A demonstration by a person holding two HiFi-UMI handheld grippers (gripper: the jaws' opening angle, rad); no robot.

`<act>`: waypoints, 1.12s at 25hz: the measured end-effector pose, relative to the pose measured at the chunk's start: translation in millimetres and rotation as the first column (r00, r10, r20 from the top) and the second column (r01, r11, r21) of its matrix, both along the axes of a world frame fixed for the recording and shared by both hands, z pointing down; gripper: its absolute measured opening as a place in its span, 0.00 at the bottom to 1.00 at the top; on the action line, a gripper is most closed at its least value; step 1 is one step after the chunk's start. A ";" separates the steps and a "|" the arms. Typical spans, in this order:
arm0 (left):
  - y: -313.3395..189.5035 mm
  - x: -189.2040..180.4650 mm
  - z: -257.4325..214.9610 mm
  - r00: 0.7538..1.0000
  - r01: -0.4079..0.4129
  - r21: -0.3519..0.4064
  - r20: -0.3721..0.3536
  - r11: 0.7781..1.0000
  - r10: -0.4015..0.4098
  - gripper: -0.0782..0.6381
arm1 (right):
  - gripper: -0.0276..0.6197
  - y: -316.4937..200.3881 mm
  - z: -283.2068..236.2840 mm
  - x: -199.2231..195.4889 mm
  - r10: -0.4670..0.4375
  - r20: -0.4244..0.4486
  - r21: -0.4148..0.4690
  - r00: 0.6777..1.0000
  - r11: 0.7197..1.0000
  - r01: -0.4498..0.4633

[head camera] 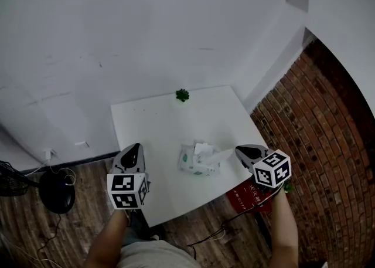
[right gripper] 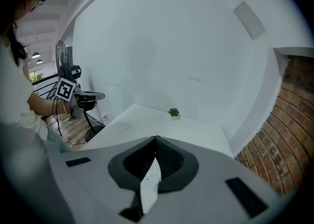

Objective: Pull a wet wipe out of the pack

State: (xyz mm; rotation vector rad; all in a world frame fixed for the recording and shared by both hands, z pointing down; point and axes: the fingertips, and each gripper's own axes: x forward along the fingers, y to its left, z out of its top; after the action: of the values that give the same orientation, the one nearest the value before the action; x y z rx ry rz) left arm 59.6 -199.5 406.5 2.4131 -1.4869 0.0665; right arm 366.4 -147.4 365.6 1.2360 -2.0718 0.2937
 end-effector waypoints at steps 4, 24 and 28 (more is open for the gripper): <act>1.3 -0.3 -2.2 1.000 -0.004 0.006 0.000 1.000 0.004 0.11 | 0.04 2.5 -8.4 -0.4 0.009 0.006 0.021 1.000 1.000 -0.009; -13.0 31.2 -32.9 0.991 -0.133 0.054 0.029 0.990 0.132 0.11 | 0.04 42.7 -61.1 16.3 0.332 0.207 0.307 0.920 0.871 -0.383; -17.3 54.4 -54.7 0.982 -0.183 0.087 0.058 0.979 0.178 0.11 | 0.04 65.6 -60.0 25.1 0.434 0.333 0.338 0.837 0.774 -0.535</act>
State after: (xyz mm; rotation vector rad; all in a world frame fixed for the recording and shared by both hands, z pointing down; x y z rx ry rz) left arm 113.9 -216.8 351.8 2.6336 -1.3143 0.1015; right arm 391.5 -81.8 305.6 2.1105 -2.0365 0.2426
